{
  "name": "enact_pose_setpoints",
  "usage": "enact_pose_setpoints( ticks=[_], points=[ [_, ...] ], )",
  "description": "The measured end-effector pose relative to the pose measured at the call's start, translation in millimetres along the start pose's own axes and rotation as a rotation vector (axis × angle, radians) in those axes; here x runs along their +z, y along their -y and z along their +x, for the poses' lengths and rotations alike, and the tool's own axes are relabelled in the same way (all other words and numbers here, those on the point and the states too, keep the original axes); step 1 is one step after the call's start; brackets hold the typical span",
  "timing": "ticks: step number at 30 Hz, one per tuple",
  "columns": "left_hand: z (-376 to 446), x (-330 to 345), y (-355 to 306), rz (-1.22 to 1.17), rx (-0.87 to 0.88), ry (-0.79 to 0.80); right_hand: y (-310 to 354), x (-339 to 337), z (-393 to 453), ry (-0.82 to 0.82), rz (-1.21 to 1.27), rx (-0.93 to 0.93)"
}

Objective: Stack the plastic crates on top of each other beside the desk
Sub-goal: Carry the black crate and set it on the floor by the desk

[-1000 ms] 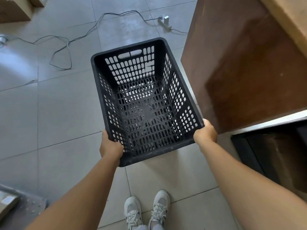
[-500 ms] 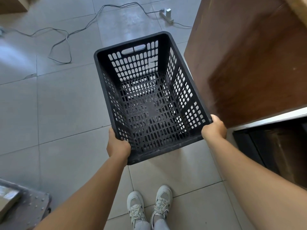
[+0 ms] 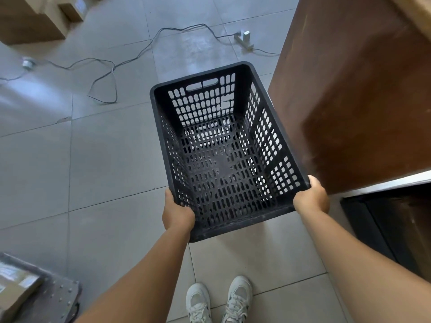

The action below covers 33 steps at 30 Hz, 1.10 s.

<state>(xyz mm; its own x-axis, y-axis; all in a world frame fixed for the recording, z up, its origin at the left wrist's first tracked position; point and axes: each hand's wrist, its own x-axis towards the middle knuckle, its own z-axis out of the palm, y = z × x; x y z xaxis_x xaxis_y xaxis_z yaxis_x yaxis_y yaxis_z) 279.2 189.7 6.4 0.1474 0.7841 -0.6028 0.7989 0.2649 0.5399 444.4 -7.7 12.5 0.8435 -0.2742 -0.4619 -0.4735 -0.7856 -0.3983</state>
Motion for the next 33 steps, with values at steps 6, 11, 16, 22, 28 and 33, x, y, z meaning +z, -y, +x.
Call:
enact_pose_setpoints(
  ticks=[6, 11, 16, 22, 28, 33],
  points=[
    [0, -7, -4, 0.081, 0.051, 0.066, 4, 19, -24, -0.019, 0.052, 0.002],
    [8, -21, -25, 0.132, 0.131, 0.108, 29, 35, -63, 0.075, -0.187, -0.199],
    [29, -56, -49, 0.104, 0.23, 0.242, 76, 66, -109, 0.257, -0.17, -0.295],
    [78, -120, -73, 0.121, 0.397, 0.461, 126, 112, -160, 0.202, -0.039, -0.198],
    [134, -161, -104, 0.181, 0.506, 0.533, 138, 141, -182, 0.043, 0.002, -0.015],
    [172, -150, -131, 0.224, 0.482, 0.555, 112, 142, -177, -0.143, -0.102, 0.221]
  ],
)
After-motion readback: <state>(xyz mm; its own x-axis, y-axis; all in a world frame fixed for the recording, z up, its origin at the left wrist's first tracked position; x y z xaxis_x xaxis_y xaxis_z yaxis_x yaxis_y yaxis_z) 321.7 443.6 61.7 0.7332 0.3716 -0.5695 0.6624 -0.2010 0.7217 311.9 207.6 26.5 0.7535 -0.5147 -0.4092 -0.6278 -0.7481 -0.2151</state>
